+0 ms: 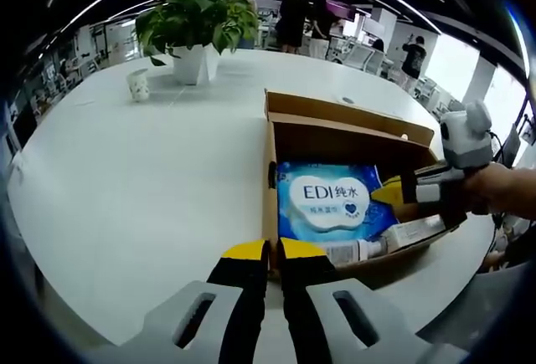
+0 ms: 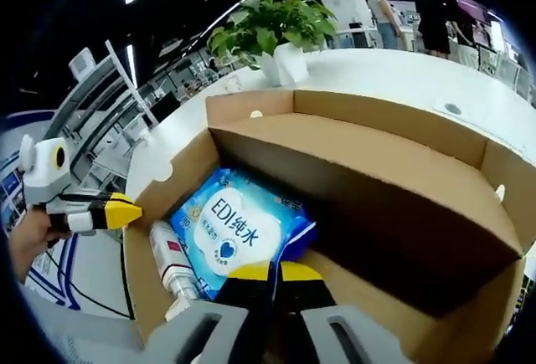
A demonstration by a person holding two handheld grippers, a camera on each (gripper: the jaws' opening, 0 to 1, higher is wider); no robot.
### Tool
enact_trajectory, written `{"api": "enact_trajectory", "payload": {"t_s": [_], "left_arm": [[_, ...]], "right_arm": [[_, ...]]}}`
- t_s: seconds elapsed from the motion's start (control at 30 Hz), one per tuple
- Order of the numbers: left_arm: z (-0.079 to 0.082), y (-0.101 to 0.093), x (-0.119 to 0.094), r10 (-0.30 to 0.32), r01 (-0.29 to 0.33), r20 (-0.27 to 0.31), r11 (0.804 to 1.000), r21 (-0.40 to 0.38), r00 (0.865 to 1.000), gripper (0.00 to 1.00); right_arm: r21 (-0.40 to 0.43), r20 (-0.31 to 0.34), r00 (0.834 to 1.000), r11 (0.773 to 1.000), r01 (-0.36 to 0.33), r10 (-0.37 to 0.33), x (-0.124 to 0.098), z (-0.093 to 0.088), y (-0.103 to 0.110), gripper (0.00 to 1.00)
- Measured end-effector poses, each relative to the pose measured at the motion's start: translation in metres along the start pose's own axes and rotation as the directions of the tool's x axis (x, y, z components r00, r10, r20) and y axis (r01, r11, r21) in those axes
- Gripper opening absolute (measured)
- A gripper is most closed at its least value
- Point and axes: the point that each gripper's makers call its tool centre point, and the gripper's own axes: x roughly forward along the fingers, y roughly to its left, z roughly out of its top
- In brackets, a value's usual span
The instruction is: Operate the shoe box by opening the lid, removing the specified soft item, and placing it in the target area until the item is outside and the box remains undamaged.
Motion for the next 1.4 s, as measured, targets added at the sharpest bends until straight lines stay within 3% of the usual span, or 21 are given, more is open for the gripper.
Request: {"api": "enact_trajectory", "payload": {"t_s": [0.57, 1.4], "left_arm": [[-0.001, -0.007, -0.006, 0.0, 0.0, 0.0, 1.0, -0.001, 1.0, 0.03], [0.0, -0.007, -0.007, -0.004, 0.004, -0.001, 1.0, -0.002, 1.0, 0.03]], "right_arm": [[-0.151, 0.083, 0.997, 0.988, 0.009, 0.003, -0.009, 0.02, 0.0, 0.0], [-0.158, 0.141, 0.99, 0.987, 0.013, 0.01, -0.034, 0.036, 0.004, 0.0]]}}
